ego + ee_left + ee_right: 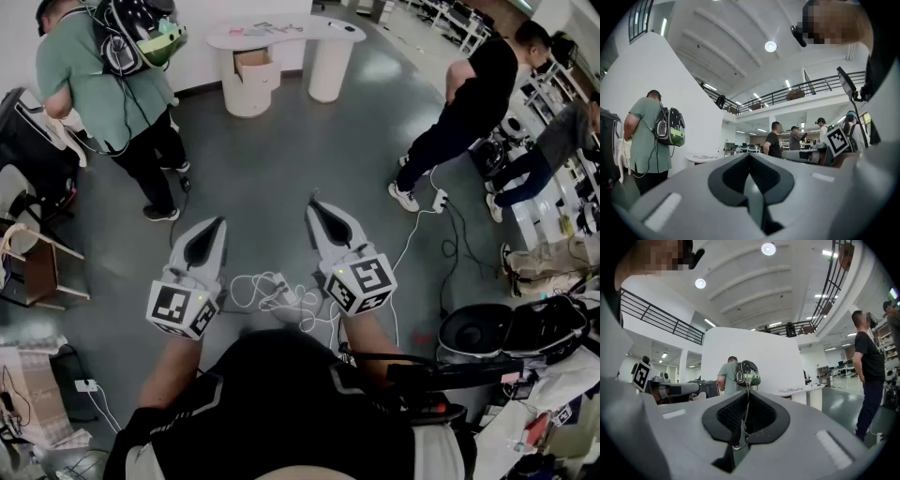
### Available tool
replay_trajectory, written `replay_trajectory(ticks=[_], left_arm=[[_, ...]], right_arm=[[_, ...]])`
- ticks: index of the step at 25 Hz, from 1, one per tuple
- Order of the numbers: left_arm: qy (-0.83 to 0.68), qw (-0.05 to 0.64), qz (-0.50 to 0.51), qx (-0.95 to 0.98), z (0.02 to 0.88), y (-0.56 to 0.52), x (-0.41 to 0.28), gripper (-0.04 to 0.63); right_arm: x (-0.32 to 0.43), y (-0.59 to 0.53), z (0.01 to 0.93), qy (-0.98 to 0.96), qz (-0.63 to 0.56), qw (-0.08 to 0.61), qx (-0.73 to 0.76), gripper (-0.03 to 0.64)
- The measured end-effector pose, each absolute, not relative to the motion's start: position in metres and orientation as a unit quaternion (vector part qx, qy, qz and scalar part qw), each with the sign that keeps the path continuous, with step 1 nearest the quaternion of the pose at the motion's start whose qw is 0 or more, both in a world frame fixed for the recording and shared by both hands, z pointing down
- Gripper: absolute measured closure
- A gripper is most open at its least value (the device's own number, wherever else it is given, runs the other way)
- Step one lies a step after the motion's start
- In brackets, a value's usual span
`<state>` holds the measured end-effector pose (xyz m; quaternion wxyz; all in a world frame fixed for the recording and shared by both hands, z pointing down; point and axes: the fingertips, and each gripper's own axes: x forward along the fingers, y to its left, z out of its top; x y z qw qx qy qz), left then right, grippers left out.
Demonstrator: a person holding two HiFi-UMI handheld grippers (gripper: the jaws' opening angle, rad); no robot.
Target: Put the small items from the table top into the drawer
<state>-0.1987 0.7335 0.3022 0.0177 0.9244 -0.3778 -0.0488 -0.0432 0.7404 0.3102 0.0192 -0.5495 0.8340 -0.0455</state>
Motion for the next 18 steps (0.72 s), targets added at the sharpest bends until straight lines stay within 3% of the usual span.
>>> replay_trajectory(ticks=[18], left_arm=[[-0.378, 0.006, -0.036, 0.925, 0.303, 0.724, -0.204, 0.595]], right_arm=[[-0.051, 0.728, 0.309, 0.837, -0.047, 0.023, -0.545, 0.601]])
